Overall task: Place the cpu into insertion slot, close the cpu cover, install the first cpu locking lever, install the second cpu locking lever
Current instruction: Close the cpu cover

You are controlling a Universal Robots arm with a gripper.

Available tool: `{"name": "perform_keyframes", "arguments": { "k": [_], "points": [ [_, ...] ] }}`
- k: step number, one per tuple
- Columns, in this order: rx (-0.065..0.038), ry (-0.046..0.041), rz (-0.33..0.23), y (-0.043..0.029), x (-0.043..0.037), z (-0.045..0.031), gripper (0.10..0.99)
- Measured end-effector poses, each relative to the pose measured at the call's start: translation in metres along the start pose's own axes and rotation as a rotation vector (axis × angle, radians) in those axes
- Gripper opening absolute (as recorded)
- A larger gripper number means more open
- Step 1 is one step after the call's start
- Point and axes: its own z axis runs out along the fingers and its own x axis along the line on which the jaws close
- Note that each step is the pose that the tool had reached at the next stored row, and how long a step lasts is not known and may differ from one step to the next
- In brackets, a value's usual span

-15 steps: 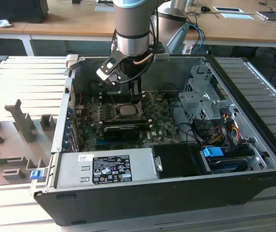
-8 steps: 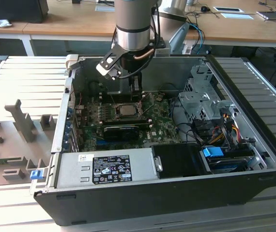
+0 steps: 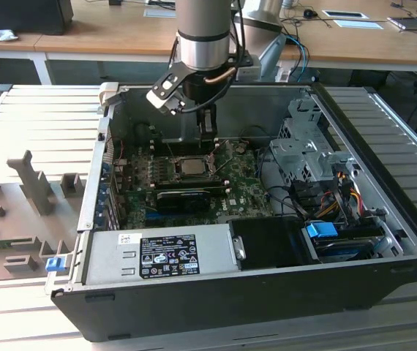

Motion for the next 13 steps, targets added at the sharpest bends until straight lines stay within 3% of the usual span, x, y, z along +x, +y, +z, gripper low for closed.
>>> {"name": "perform_keyframes", "arguments": {
  "k": [5,9,13],
  "points": [
    [0.000,-0.0001,0.000,0.0037,0.0002,-0.0074,0.106],
    [0.007,0.0001,0.000,0.0222,0.0003,-0.0060,0.106],
    [0.012,0.0000,0.000,0.0341,0.0004,-0.0050,0.106]
  ]
}}
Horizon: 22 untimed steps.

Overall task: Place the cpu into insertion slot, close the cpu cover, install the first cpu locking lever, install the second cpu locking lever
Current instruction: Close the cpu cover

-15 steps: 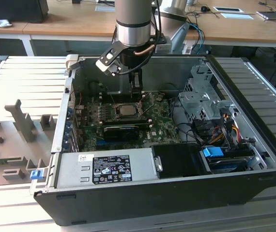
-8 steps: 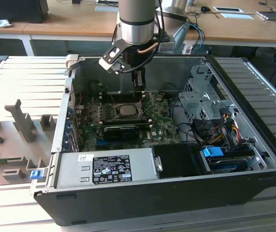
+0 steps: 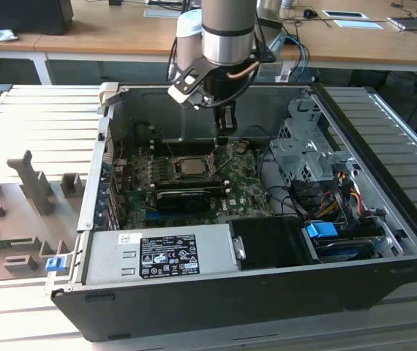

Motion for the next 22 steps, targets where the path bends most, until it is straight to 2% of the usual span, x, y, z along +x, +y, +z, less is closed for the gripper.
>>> {"name": "perform_keyframes", "arguments": {
  "k": [8,11,16,22],
  "points": [
    [0.005,-0.0001,0.000,0.0237,0.0002,0.0018,0.106],
    [0.006,0.0004,-0.008,0.0299,0.0002,0.0030,0.106],
    [0.006,0.0016,-0.021,0.0362,0.0002,0.0063,0.106],
    [0.007,0.0018,-0.026,0.0372,-0.0002,0.0210,0.106]
  ]
}}
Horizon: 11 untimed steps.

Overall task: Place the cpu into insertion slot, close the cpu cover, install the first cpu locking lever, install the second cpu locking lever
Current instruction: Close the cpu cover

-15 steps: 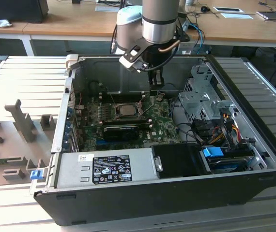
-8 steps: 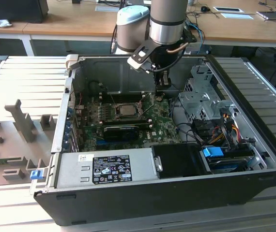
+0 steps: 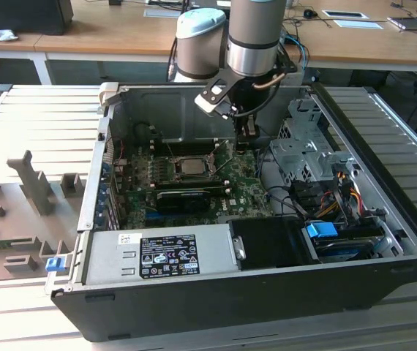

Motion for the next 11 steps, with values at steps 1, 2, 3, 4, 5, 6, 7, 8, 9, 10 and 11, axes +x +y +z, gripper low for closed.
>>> {"name": "perform_keyframes", "arguments": {
  "k": [1,2,3,4,5,6,7,8,9,10,11],
  "points": [
    [0.003,-0.0003,0.000,0.0000,0.0000,0.0000,0.106],
    [0.007,-0.0002,0.000,0.0000,0.0000,0.0000,0.106],
    [0.012,0.0001,0.000,0.0000,0.0000,0.0001,0.106],
    [0.015,0.0001,0.000,-0.0002,0.0000,0.0001,0.106],
    [0.016,0.0003,0.000,-0.0007,0.0000,0.0000,0.106],
    [0.017,0.0004,-0.001,-0.0011,0.0000,0.0000,0.106],
    [0.017,0.0004,-0.001,-0.0019,0.0000,0.0000,0.106],
    [0.017,0.0005,-0.001,-0.0023,0.0000,-0.0001,0.106],
    [0.017,0.0008,-0.002,-0.0024,0.0001,-0.0001,0.106],
    [0.017,0.0014,-0.001,-0.0031,0.0001,-0.0001,0.106],
    [0.017,0.0013,-0.001,-0.0050,0.0001,-0.0004,0.106]
  ]
}}
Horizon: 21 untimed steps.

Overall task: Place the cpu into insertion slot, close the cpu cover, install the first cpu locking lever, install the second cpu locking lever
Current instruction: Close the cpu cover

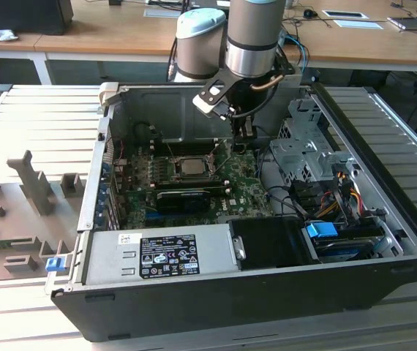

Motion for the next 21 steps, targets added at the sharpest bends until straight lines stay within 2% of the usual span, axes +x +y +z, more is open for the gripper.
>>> {"name": "perform_keyframes", "arguments": {
  "k": [5,12,21],
  "points": [
    [0.000,0.0002,0.000,-0.0067,0.0001,-0.0003,0.106],
    [0.000,0.0001,0.000,-0.0114,0.0003,-0.0005,0.106],
    [0.000,0.0002,0.000,-0.0240,0.0005,-0.0011,0.106]
  ]
}}
